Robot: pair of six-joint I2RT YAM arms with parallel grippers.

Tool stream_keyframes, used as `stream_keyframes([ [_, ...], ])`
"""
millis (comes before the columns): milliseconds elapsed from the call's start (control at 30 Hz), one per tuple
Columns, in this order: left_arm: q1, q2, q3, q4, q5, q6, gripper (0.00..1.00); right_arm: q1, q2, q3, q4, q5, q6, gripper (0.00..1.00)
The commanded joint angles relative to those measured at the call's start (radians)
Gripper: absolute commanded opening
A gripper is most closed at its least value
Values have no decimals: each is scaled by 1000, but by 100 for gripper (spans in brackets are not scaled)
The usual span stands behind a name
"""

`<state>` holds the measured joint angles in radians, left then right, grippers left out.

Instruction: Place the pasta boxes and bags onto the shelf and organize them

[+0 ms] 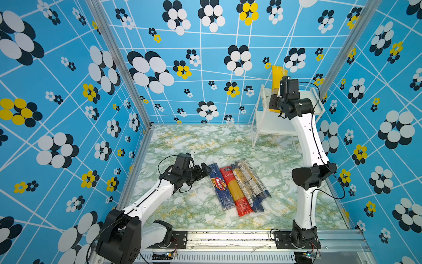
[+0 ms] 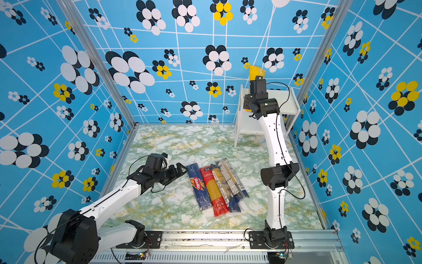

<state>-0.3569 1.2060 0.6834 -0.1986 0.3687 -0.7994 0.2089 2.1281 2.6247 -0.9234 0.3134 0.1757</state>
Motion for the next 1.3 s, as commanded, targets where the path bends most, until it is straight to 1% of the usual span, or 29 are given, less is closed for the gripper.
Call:
stream_keyframes([
  [0,-8,8,23,-4,-2,19,99,6,-67,-2,152,52,-3,13],
  [67,-8,7,23,-4,-2,18,99,7,-68,-3,152,50,-8,17],
  [300,-9,7,24,-5,-2,18,99,10,-70,-5,147,49,-9,27],
  [367,-8,5,22,-5,-2,17,99,9,-71,-5,145,49,-11,32],
  [800,-8,-8,13,-6,-4,16,99,12,-76,-9,129,44,-5,43],
  [967,-8,-12,11,-7,-4,15,99,17,-79,-11,124,49,-2,51],
  [1267,-8,-30,-1,-10,-7,14,99,21,-89,-30,120,47,-2,55],
])
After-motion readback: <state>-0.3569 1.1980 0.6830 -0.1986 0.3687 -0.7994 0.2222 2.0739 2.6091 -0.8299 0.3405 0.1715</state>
